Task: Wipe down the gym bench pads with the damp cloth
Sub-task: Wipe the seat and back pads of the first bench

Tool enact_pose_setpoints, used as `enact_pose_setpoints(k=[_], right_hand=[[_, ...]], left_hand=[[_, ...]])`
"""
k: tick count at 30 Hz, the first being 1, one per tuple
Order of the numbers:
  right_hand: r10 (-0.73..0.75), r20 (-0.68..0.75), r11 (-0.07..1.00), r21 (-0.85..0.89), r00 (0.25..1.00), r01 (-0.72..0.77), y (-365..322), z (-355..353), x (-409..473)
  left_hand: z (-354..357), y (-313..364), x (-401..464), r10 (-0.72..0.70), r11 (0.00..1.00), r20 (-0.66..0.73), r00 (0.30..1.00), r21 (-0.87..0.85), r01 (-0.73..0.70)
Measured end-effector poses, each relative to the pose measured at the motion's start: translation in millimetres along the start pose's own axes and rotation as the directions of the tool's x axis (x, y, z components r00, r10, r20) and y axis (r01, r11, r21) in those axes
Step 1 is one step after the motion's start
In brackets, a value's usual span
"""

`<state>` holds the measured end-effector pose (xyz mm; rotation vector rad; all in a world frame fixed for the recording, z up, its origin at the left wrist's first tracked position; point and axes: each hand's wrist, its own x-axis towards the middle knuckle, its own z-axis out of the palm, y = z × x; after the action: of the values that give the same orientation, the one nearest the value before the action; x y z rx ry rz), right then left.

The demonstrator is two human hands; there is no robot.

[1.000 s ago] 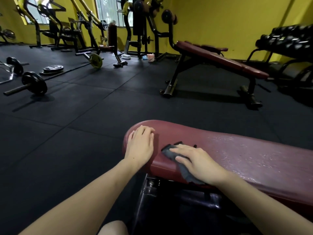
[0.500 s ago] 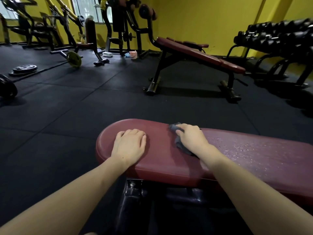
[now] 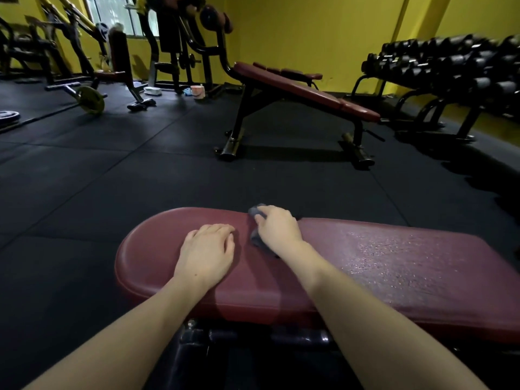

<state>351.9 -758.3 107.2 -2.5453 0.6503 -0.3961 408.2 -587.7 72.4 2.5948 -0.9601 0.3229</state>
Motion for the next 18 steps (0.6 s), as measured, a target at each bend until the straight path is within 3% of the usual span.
enact_pose_setpoints(k=[5, 8, 11, 15, 18], right_hand=[[0.195, -0.068, 0.981, 0.002, 0.978, -0.196, 104.9, -68.3, -26.3], [0.269, -0.125, 0.961, -0.025, 0.955, -0.274, 124.0, -81.1, -32.2], [0.144, -0.141, 0.989, -0.009, 0.979, -0.147, 77.4, -50.4, -26.6], [-0.044, -0.053, 0.998, -0.051, 0.998, 0.041, 8.8, -0.8, -28.5], [-0.032, 0.008, 0.999, -0.029, 0.999, 0.033, 37.5, -27.6, -34.7]], left_hand=[[-0.9, -2.1, -0.5, 0.009, 1.000, 0.039, 0.999, -0.008, -0.009], [-3.3, 1.5, -1.8, -0.003, 1.000, 0.013, 1.000, -0.019, 0.003], [-4.5, 2.9, -2.4, -0.012, 0.999, -0.002, 1.000, -0.031, 0.012], [-4.2, 2.1, -4.5, -0.031, 0.998, -0.010, 0.999, -0.058, 0.030], [-4.6, -1.7, -6.9, -0.037, 0.996, 0.002, 0.999, -0.084, 0.038]])
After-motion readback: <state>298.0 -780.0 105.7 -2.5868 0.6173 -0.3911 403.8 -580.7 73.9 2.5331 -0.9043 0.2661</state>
